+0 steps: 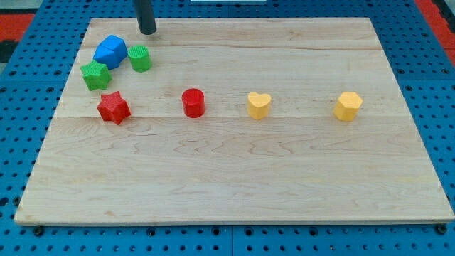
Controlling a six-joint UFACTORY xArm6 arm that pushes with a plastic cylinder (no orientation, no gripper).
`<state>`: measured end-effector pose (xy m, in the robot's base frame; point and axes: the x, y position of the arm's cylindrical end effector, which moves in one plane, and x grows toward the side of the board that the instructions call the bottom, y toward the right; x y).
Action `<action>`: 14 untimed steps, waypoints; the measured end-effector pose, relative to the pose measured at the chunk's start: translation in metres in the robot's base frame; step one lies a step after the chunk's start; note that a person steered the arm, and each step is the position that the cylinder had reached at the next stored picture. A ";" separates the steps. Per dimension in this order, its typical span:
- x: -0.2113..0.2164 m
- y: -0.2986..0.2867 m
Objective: Nudge the blue blocks to the left side
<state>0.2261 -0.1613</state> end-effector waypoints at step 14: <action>0.026 -0.075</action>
<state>0.2521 -0.2360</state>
